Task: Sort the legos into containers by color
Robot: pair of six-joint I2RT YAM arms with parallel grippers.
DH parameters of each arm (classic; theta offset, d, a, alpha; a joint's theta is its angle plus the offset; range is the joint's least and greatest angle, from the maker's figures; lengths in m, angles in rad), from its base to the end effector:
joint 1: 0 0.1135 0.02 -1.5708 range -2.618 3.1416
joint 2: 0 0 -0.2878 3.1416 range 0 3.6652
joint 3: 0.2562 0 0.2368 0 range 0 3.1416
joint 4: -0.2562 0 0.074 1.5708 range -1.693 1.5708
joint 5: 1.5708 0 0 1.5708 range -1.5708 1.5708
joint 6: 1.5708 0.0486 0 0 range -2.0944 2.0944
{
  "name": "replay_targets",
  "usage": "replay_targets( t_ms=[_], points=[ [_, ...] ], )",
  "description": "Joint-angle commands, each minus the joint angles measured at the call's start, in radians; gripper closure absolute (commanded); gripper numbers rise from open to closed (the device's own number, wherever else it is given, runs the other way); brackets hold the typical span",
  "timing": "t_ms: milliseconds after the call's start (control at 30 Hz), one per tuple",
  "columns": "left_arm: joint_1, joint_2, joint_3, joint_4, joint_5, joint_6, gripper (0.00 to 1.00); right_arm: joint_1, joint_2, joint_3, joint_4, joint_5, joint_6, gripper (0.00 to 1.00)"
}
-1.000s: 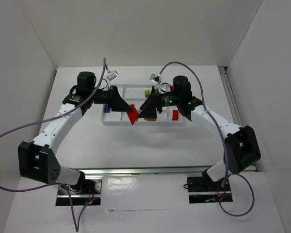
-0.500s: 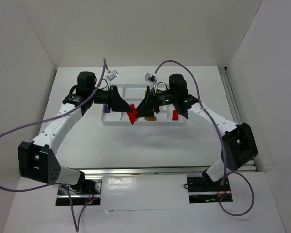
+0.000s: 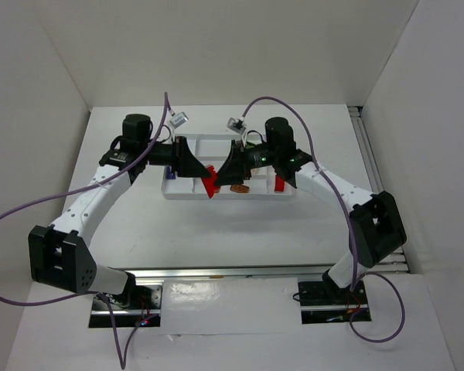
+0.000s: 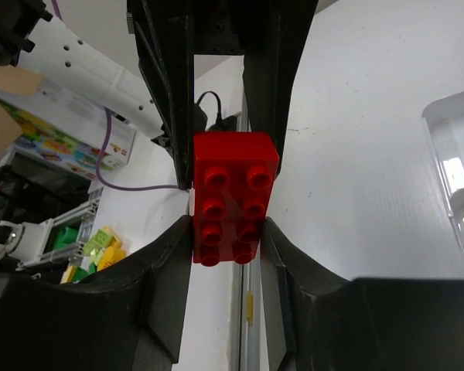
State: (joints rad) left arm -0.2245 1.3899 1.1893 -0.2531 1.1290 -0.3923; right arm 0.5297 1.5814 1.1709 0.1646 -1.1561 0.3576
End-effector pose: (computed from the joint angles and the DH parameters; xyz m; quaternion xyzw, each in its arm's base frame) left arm 0.2728 -0.1074 0.3682 0.2225 0.7377 -0.5682 0.2889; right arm 0.2777 0.2141 0.3421 -0.3916 0.6291 0.6102 0.2803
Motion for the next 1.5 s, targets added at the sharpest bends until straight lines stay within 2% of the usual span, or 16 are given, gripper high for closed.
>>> replay_targets(
  t_ms=[0, 100, 133, 167, 200, 233, 300, 367, 567, 733, 800, 933, 1067, 1200, 1233, 1467],
  points=[
    [0.005, -0.022, 0.0, 0.028, 0.025, 0.0, 1.0, 0.016, -0.004, 0.01, 0.088, -0.025, 0.012, 0.89],
    [0.005, -0.006, 0.015, 0.014, 0.025, 0.0, 1.0, 0.016, -0.014, 0.01, 0.067, 0.05, 0.027, 0.91],
    [0.014, 0.003, 0.03, -0.004, 0.025, 0.0, 0.93, 0.016, -0.023, 0.01, 0.029, 0.079, 0.005, 0.94],
    [0.014, 0.024, 0.052, -0.02, 0.025, 0.0, 0.82, 0.016, -0.023, 0.028, -0.059, 0.138, -0.017, 0.95],
    [0.014, 0.034, 0.052, -0.032, 0.015, 0.0, 0.58, 0.016, -0.023, 0.029, -0.088, 0.168, -0.032, 0.97],
    [0.014, 0.034, 0.067, -0.057, 0.005, 0.012, 0.48, 0.016, -0.044, 0.029, -0.099, 0.188, -0.032, 1.0],
    [0.014, 0.044, 0.067, -0.069, -0.018, 0.021, 0.29, 0.003, -0.069, -0.026, -0.044, 0.197, 0.007, 1.0],
    [0.014, 0.044, 0.067, -0.078, -0.04, 0.035, 0.22, -0.01, -0.101, -0.057, 0.007, 0.182, 0.035, 1.0],
    [0.036, 0.044, 0.02, -0.077, -0.02, 0.044, 0.2, -0.042, -0.11, -0.068, -0.019, 0.171, 0.035, 1.0],
    [0.036, 0.035, -0.043, -0.017, 0.034, 0.033, 0.19, -0.065, -0.12, -0.1, 0.039, 0.145, 0.086, 1.0],
    [0.036, 0.035, -0.065, 0.031, 0.054, 0.021, 0.23, -0.065, -0.12, -0.1, 0.05, 0.122, 0.096, 1.0],
    [0.013, 0.047, -0.065, 0.055, 0.066, 0.021, 0.23, -0.065, -0.12, -0.1, 0.061, 0.113, 0.106, 1.0],
    [-0.016, 0.09, -0.053, 0.074, 0.077, 0.021, 0.11, -0.065, -0.12, -0.091, 0.07, 0.09, 0.116, 1.0],
    [-0.038, 0.109, -0.022, 0.074, 0.051, 0.032, 0.1, -0.065, -0.12, -0.091, 0.05, 0.09, 0.107, 1.0],
    [-0.047, 0.109, -0.022, 0.074, 0.051, 0.032, 0.15, -0.065, -0.12, -0.091, 0.05, 0.09, 0.107, 1.0],
    [-0.056, 0.118, -0.013, 0.112, 0.089, 0.032, 0.3, -0.065, -0.129, -0.1, 0.092, 0.09, 0.13, 1.0]
  ],
)
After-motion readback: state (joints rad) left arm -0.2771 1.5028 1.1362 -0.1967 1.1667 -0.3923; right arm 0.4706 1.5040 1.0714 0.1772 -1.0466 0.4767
